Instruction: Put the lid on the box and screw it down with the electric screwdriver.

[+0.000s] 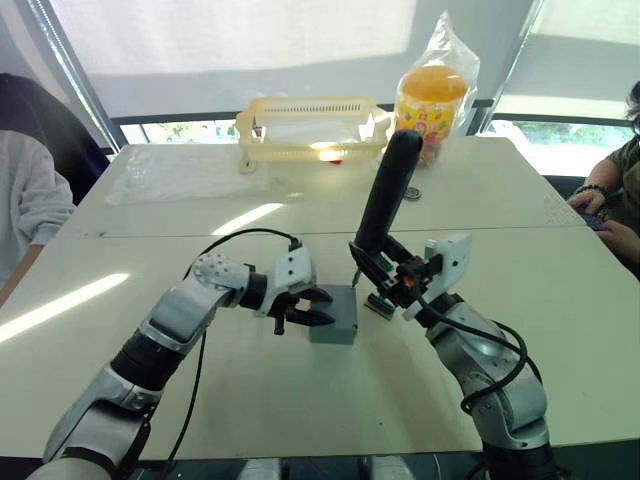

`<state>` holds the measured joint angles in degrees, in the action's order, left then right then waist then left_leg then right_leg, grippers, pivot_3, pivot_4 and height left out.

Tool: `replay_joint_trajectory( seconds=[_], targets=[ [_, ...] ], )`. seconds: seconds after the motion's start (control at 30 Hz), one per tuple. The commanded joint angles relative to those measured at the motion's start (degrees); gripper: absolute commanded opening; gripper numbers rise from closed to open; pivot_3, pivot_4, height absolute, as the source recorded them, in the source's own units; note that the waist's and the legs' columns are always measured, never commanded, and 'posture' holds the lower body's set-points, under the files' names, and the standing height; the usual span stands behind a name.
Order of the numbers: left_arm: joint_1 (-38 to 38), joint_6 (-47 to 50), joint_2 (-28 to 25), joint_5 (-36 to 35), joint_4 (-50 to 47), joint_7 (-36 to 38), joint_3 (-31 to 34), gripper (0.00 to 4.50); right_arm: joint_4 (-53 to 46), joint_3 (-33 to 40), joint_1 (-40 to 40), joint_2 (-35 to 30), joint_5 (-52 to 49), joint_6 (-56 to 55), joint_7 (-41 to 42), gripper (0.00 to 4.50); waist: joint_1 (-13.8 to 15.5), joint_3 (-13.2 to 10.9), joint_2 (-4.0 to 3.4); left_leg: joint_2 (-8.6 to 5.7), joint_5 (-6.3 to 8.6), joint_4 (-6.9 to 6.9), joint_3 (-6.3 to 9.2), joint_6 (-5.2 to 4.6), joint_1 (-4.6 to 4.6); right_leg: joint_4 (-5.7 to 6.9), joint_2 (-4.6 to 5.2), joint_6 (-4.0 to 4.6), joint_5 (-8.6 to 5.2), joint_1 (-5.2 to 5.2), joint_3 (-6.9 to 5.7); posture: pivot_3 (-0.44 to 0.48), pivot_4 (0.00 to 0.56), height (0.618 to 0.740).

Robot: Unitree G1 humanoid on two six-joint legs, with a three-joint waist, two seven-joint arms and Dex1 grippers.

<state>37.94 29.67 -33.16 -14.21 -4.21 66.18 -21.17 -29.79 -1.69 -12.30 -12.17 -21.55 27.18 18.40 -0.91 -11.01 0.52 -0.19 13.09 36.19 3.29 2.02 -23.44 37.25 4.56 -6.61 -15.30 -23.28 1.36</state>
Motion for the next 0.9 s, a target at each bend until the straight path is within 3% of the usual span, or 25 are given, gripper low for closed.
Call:
replay_joint_trajectory(
  seconds=[0.03,0.9],
  targets=[
    [-1.39,0.92,-0.38,1.23,0.18,0.25,-1.21,1.87,-1.75,0.51,-0.63,0.23,-0.33,-2.84,0.52,1.79,0.00,0.00,0.00,0.00,0.00,0.00,0.00,0.00,0.00,0.00,0.00,0.00,0.00,0.00,0.00,0.000,0.150,0.740],
    [-1.87,0.85,-0.53,1.29,-0.23,0.23,-1.16,1.87,-2.69,0.00,-2.11,0.49,-1.00,-2.33,0.24,1.79,-0.01,0.01,0.00,0.00,0.00,0.00,0.00,0.00,0.01,0.00,0.00,0.00,0.00,0.01,0.00,0.000,0.150,0.740]
  ],
)
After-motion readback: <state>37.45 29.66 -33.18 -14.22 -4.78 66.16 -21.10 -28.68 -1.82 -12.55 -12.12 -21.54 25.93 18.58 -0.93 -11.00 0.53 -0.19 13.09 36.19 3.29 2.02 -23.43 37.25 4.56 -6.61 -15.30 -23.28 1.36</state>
